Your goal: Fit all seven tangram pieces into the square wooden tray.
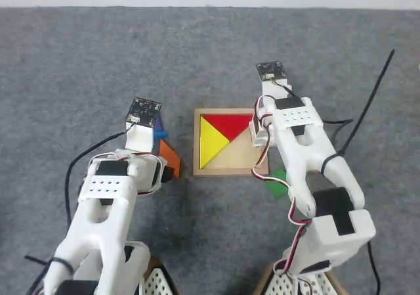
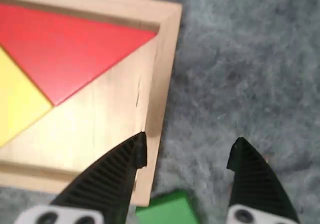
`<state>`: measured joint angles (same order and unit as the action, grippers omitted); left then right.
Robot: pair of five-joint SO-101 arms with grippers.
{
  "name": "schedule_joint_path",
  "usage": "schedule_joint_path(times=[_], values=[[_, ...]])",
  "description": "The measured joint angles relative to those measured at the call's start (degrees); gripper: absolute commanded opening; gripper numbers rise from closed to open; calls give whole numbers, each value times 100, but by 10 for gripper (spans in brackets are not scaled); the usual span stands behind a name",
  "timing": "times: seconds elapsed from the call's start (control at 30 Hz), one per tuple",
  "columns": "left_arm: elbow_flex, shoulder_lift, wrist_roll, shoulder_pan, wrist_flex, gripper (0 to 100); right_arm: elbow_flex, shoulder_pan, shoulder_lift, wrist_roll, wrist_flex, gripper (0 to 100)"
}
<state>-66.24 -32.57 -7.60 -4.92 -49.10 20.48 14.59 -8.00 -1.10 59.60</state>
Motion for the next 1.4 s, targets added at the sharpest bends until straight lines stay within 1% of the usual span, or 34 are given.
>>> schedule_joint_path(times=[0.07, 0.2, 0.33, 0.4, 0.57, 0.7, 0.8, 0.9, 1.0, 1.07, 1.13, 1.27, 1.4], values=[[0, 0, 0, 0, 0, 256, 0, -35, 123, 0, 176, 174], [0, 0, 0, 0, 0, 257, 18, -264, 747, 0, 343, 173], [0, 0, 0, -18, -9, 257, 633, -484, 1609, 0, 290, 173], [237, 0, 0, -158, -193, 257, 1081, -571, 1987, 88, 193, 170], [1152, 0, 0, -264, -870, 255, 2048, -633, 2637, 668, 70, 169], [1873, 0, 70, -273, -1319, 255, 2426, -651, 2752, 818, -141, 169], [2242, 0, 448, -299, -1495, 254, 2629, -633, 2752, 782, -580, 169], [2295, 0, 747, -158, -1495, 250, 2673, -765, 2752, 651, -721, 169], [2295, 0, 932, 70, -1468, 195, 2673, -800, 2752, 519, -765, 169], [2295, 0, 941, 229, -1442, 145, 2681, -800, 2752, 484, -765, 169], [2251, 0, 941, 290, -1424, 122, 2769, -800, 2752, 448, -782, 169], [2215, 422, 782, 457, -1407, 148, 2848, -800, 2752, 448, -818, 169], [2295, 1512, 598, 686, -1389, 163, 2848, -809, 2752, 448, -844, 169]])
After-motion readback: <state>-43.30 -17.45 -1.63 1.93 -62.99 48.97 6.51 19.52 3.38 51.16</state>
